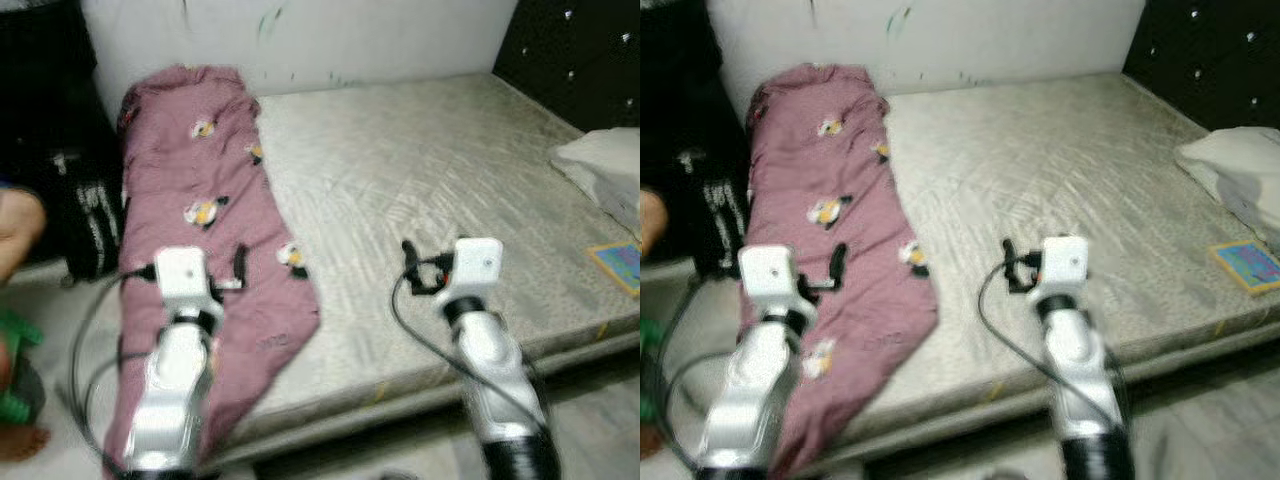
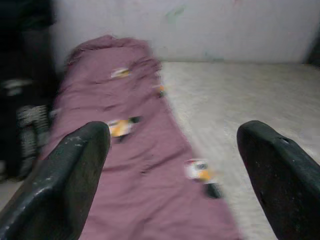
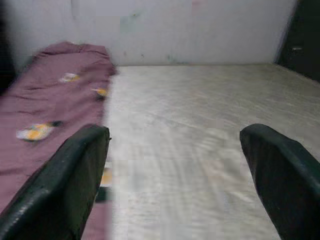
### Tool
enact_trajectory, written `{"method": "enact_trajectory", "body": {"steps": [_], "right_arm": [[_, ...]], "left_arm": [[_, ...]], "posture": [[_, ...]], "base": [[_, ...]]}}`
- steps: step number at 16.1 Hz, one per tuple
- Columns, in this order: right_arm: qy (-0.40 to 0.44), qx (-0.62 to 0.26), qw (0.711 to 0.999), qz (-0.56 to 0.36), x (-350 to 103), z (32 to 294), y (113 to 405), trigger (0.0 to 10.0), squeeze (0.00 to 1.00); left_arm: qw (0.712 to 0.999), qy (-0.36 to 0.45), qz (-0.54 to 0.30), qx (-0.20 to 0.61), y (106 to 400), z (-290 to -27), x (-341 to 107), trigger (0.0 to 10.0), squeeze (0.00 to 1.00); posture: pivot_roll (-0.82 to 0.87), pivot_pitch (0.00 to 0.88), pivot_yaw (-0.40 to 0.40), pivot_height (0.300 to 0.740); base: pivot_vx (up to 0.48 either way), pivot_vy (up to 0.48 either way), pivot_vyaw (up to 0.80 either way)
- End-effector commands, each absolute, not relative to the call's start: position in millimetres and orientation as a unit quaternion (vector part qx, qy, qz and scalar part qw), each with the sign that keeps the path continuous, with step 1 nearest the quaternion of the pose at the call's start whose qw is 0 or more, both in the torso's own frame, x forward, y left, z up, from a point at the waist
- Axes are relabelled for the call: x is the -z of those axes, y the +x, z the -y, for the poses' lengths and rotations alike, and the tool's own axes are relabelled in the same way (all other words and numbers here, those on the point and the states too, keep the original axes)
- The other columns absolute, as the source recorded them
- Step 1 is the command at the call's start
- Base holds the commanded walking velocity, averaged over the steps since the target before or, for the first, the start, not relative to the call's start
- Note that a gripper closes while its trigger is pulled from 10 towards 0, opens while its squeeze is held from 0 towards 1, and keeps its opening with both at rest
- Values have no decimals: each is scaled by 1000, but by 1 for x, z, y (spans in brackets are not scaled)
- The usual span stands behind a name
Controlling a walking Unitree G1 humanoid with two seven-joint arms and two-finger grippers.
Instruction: Clean up the room
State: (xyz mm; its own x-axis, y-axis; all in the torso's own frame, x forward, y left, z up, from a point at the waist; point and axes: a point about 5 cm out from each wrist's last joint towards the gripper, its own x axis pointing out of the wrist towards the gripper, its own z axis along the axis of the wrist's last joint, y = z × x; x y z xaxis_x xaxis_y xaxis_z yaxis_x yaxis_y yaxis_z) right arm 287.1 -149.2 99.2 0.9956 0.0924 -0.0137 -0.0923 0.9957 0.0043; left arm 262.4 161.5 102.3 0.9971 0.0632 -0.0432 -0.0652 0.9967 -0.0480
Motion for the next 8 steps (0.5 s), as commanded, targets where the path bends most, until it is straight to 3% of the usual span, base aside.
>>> {"method": "enact_trajectory", "body": {"steps": [1,2,6,8], "right_arm": [[-6,-55,998,3,-104,148,290,10000,0],[-7,-54,999,6,-104,148,290,10000,0],[-8,-53,999,4,-103,147,290,10000,0],[-7,-54,998,11,-107,145,295,10000,0]], "left_arm": [[999,-19,-11,-49,264,-166,-106,10000,0],[998,-12,-7,-56,264,-167,-107,10000,0],[998,-14,-4,-63,265,-168,-109,10000,0],[998,-11,-2,-65,269,-170,-111,10000,0]], "posture": [[-25,0,-7,740],[-22,0,-10,740],[-15,0,-4,740],[-22,0,5,740]], "base": [[0,0,0],[0,0,0],[0,0,684],[0,0,0]]}}
